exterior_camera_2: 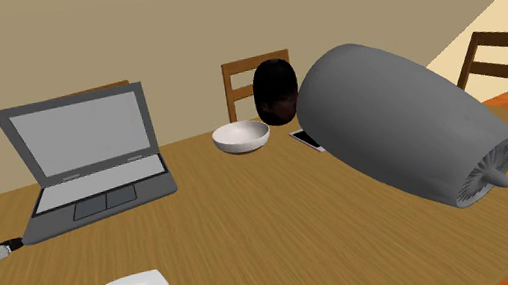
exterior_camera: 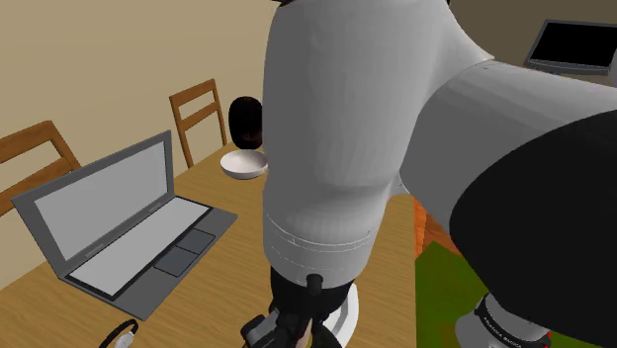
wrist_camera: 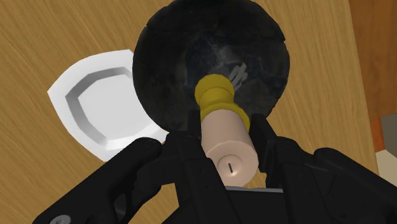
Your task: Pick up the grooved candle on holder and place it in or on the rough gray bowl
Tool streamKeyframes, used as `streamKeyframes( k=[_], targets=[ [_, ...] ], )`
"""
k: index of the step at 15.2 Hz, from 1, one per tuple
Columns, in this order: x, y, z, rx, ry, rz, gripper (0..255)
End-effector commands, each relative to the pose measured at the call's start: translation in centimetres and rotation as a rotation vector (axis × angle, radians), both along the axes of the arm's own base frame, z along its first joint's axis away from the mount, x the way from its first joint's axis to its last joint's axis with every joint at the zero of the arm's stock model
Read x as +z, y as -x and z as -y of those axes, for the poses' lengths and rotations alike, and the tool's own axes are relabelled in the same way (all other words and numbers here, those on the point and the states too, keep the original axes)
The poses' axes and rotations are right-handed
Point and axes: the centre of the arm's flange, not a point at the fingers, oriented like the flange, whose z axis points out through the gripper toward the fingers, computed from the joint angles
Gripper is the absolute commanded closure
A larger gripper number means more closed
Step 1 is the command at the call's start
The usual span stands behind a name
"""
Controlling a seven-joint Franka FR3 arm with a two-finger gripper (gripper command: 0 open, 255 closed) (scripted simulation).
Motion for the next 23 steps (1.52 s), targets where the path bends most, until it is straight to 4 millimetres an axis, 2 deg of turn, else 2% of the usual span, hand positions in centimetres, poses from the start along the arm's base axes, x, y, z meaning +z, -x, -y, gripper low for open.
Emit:
streamKeyframes(
  k=[1,9,16,17,22,23],
  targets=[
    [-1.2,-0.1,-0.1,0.0,0.0,0.0,255],
    [-5.2,-0.1,-0.1,0.0,0.0,0.0,255],
    [-5.2,-0.1,-0.1,0.0,0.0,0.0,255],
    [-5.2,0.0,-0.1,0.0,0.0,0.0,0],
    [-5.2,0.0,-0.1,0.0,0.0,0.0,0],
    [-3.8,0.0,-0.1,0.0,0.0,0.0,0]
  ],
)
